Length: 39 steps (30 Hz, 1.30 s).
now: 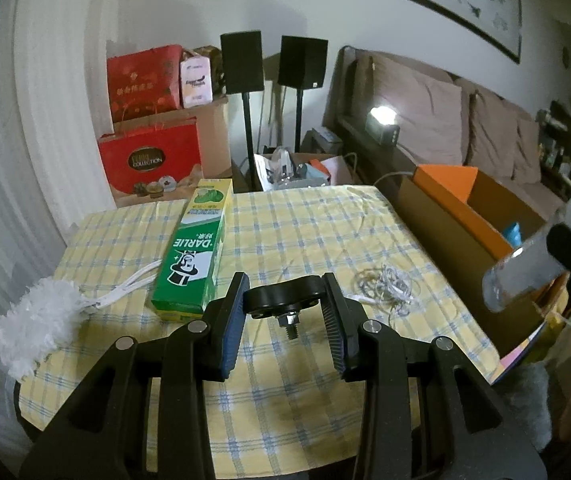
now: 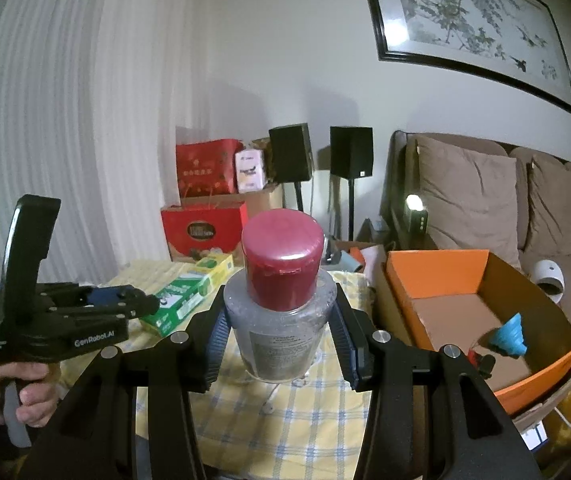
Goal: Organize objects
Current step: 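Carry the held bottle with the right gripper toward the orange box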
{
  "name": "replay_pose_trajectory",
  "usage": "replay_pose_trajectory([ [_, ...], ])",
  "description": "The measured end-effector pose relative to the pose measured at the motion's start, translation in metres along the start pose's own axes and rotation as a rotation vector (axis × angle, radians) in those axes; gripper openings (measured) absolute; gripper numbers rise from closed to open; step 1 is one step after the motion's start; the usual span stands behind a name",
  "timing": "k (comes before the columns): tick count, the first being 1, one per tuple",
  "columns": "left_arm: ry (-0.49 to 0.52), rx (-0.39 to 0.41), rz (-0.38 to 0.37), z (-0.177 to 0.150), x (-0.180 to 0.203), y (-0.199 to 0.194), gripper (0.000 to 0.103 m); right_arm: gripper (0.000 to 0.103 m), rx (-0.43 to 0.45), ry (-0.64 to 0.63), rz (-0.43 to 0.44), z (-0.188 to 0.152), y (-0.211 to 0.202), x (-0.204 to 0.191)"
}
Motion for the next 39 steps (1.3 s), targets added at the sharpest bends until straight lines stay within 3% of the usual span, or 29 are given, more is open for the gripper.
replay_pose_trajectory([
  [6, -0.066, 0.040, 0.022, 0.015, -0.008, -0.001, 0.034, 0.047, 0.019, 0.007, -0.026, 0.011, 0.000, 0.022],
  [13, -0.028, 0.048, 0.015, 0.018, 0.016, 0.007, 0.034, 0.047, 0.012, 0.048, -0.052, 0.019, 0.001, 0.053],
  [24, 0.009, 0.071, 0.011, 0.025, 0.042, 0.000, 0.034, 0.047, 0.015, 0.062, -0.020, 0.022, -0.004, 0.058],
  [39, 0.036, 0.080, 0.008, 0.032, 0.062, -0.009, 0.034, 0.047, 0.040, 0.056, -0.054, 0.031, -0.011, 0.070],
])
Point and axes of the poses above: each gripper's, at about its wrist camera, not at the fingertips, and y roughly the way its jaws point, x to its right, z to its top, the point moved 10 cm from there along y, roughly the way its jaws point, and after that the axes turned 12 degrees about -z, right-handed, at the moved point
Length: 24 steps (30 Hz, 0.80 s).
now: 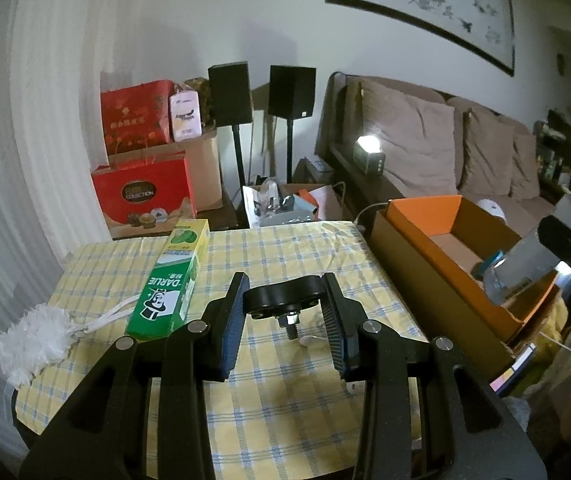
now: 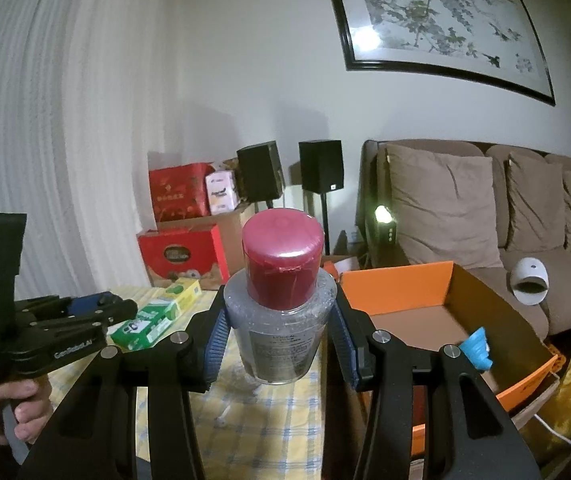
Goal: Organize objects
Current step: 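Carry the held bottle with the right gripper toward the orange box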
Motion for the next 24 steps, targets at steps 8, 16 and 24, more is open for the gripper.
replay_pose_trajectory([
  [8, 0.000, 0.026, -0.003, 0.012, 0.003, -0.013, 0.034, 0.047, -0.004, 0.020, -0.017, 0.003, 0.000, 0.015],
  [16, -0.008, 0.025, -0.023, 0.016, 0.006, -0.018, 0.034, 0.047, -0.023, 0.014, -0.019, 0.003, 0.004, 0.017],
  [24, -0.004, 0.024, -0.030, 0.019, 0.010, -0.018, 0.034, 0.047, -0.044, 0.029, -0.039, 0.003, 0.014, 0.024],
])
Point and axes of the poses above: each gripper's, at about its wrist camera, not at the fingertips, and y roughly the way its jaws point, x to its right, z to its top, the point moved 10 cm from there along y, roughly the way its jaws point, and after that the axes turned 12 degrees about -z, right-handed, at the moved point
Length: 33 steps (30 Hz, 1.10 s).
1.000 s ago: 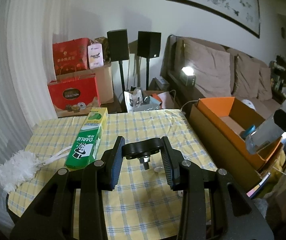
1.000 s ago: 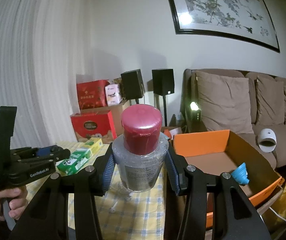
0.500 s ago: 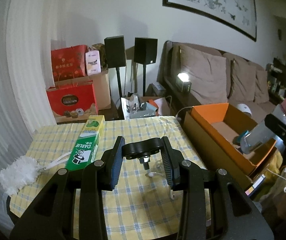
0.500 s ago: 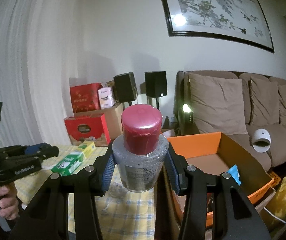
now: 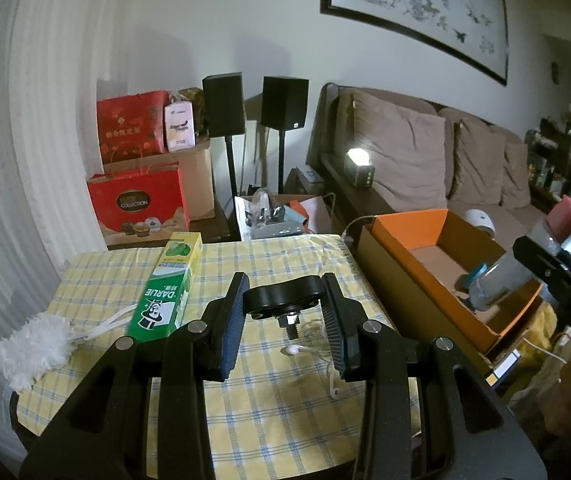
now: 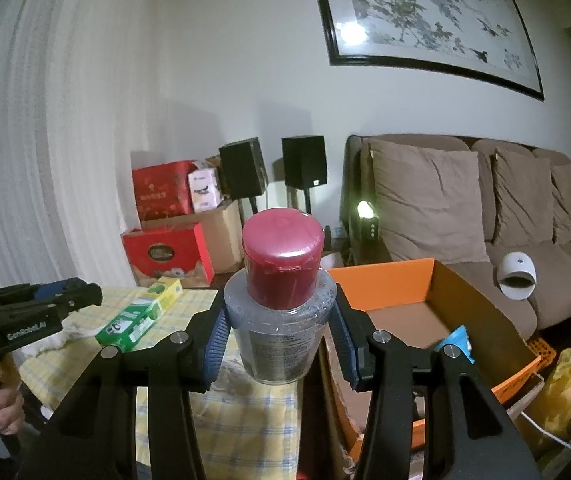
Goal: Organize objects
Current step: 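Carry the held bottle with the right gripper toward the orange box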
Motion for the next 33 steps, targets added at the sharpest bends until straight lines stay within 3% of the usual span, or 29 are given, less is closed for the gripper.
replay_pose_trajectory([
  [13, 0.017, -0.006, -0.021, 0.001, 0.013, 0.003, 0.034, 0.047, -0.044, 0.052, -0.052, -0.004, 0.009, 0.032],
  [33, 0.029, -0.011, -0.050, 0.000, 0.027, 0.006, 0.034, 0.047, -0.030, 0.101, -0.115, 0.008, 0.004, 0.067],
])
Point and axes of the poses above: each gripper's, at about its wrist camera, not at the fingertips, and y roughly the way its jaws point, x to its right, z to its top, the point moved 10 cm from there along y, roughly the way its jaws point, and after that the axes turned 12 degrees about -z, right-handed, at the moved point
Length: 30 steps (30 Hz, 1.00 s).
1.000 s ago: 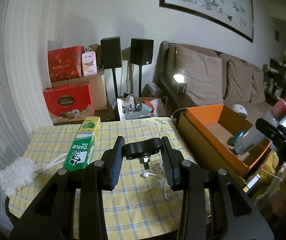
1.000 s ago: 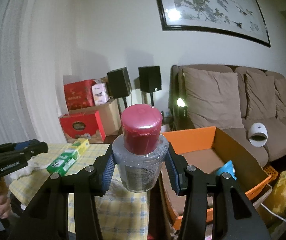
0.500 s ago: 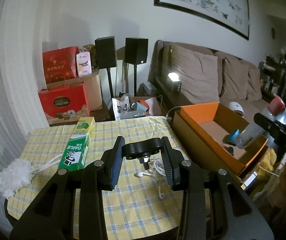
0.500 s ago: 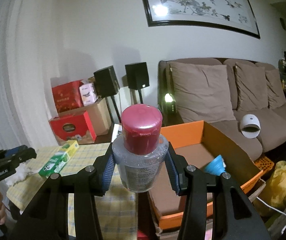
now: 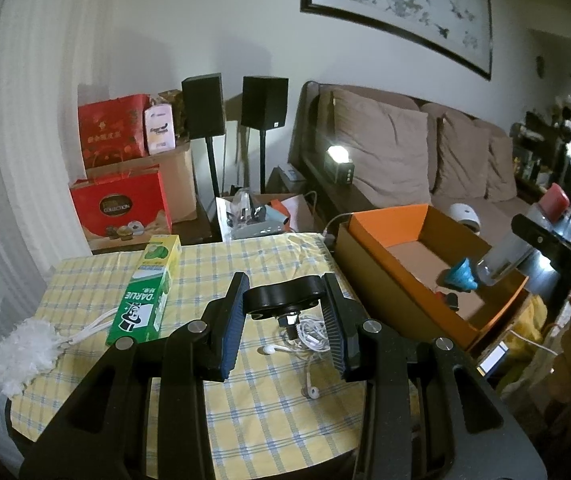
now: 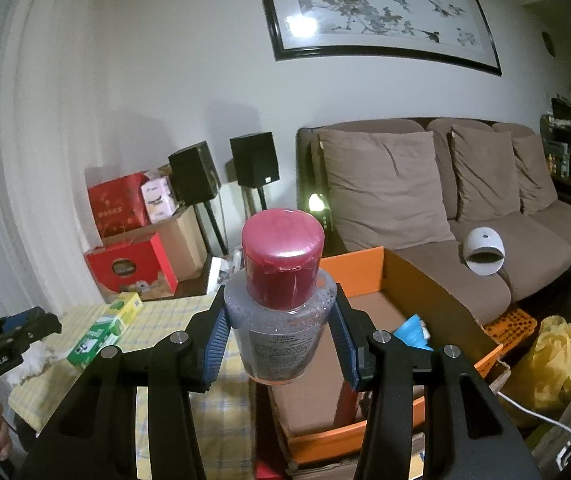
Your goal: Organize objects
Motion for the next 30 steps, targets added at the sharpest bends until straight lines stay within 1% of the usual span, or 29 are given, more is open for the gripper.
replay_pose_trajectory([
  [11, 0.013, -0.003, -0.012, 0.004, 0.010, 0.003, 0.034, 0.047, 0.002, 0.015, -0.025, 0.005, -0.004, 0.012],
  [21, 0.016, 0.017, -0.035, 0.011, 0.021, 0.002, 0.034, 0.048, 0.006, 0.032, -0.050, 0.010, -0.003, 0.027],
  [30, 0.014, 0.014, -0.048, 0.010, 0.026, 0.005, 0.034, 0.048, 0.005, 0.033, -0.060, 0.012, -0.002, 0.031],
])
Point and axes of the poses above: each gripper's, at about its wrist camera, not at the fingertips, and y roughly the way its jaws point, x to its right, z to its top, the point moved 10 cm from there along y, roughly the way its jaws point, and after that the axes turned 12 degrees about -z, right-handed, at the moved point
